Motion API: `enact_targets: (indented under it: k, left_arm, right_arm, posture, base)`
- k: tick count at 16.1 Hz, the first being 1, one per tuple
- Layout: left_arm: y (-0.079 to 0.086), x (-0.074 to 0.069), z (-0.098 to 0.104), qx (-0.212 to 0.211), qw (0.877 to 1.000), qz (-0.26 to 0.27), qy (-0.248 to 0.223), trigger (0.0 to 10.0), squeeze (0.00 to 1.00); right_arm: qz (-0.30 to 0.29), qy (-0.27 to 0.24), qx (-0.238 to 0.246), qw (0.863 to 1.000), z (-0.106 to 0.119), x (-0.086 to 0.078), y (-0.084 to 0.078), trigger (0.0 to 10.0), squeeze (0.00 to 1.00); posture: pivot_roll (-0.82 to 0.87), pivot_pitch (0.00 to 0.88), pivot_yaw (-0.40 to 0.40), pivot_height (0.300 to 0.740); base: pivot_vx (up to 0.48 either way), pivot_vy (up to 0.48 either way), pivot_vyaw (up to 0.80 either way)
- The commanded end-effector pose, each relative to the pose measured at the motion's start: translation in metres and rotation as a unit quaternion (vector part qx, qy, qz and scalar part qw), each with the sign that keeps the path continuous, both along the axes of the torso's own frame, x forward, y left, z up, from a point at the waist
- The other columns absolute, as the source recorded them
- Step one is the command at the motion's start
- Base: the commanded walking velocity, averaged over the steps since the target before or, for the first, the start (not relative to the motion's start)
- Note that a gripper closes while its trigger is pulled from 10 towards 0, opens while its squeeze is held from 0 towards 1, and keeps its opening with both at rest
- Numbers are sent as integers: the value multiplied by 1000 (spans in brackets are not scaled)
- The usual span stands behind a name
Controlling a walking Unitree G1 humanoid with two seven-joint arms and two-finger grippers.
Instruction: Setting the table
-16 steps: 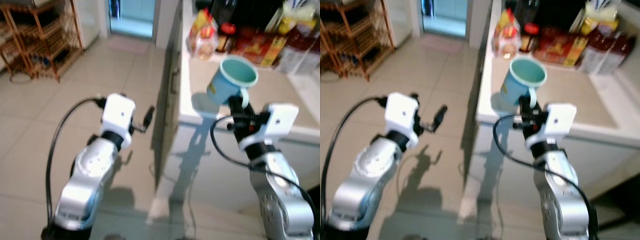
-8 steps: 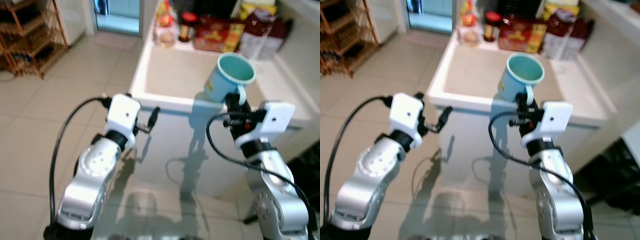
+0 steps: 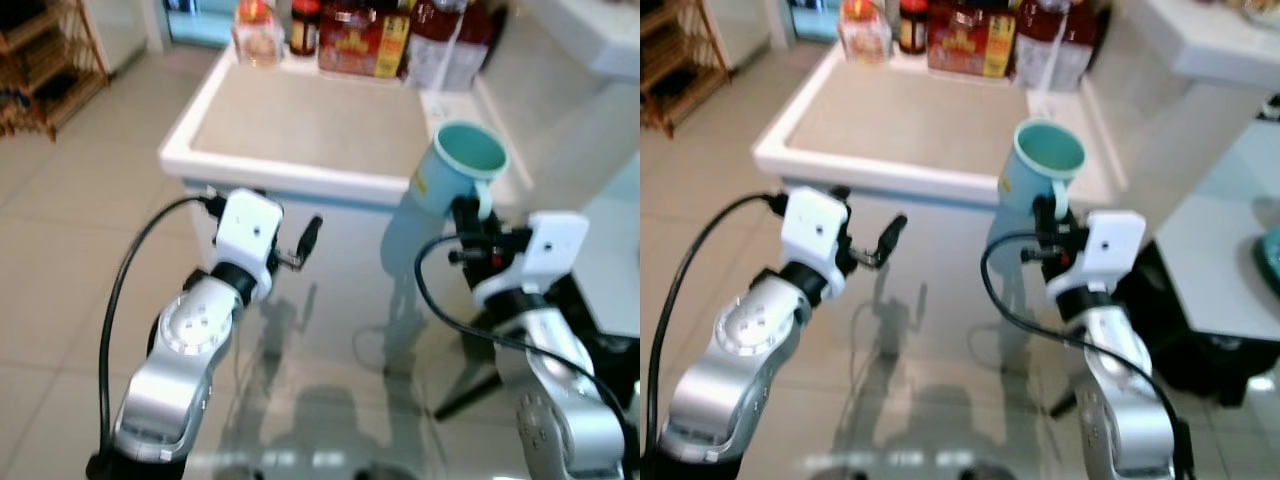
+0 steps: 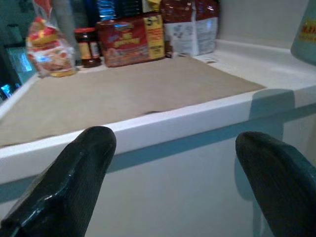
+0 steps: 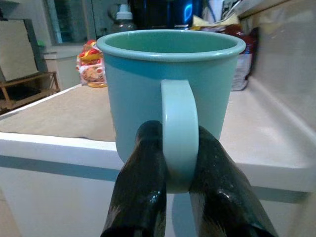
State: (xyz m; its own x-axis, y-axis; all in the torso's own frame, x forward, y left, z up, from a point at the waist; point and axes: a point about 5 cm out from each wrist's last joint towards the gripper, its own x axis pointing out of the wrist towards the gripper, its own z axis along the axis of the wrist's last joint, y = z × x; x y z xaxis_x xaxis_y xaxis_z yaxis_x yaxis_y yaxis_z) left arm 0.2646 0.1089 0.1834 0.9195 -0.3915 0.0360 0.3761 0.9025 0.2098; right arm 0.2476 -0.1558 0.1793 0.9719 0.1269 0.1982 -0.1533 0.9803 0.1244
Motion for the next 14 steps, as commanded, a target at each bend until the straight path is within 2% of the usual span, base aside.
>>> enact_targets:
  k: [1,9,14]
  left_arm:
    - [-8,-3,2,-2,1000,-20,-3,10000,0]
    - [-7,-3,3,1,1000,-18,-8,10000,0]
    - [-11,-2,3,0,1000,-28,-9,10000,0]
  right_arm:
    - [-11,-3,0,1000,2,-2,-9,10000,0]
    - [-4,8,-13,1000,-3,-1,-7,10000,0]
    - [-13,3,-18,1000,0,0,-11,10000,0]
  posture:
    - [46,88,-63,740]
    - [51,64,-72,740]
    - [44,53,-63,740]
  base:
    - [0,-454,0]
    - [0,-452,0]
    - [0,-453,0]
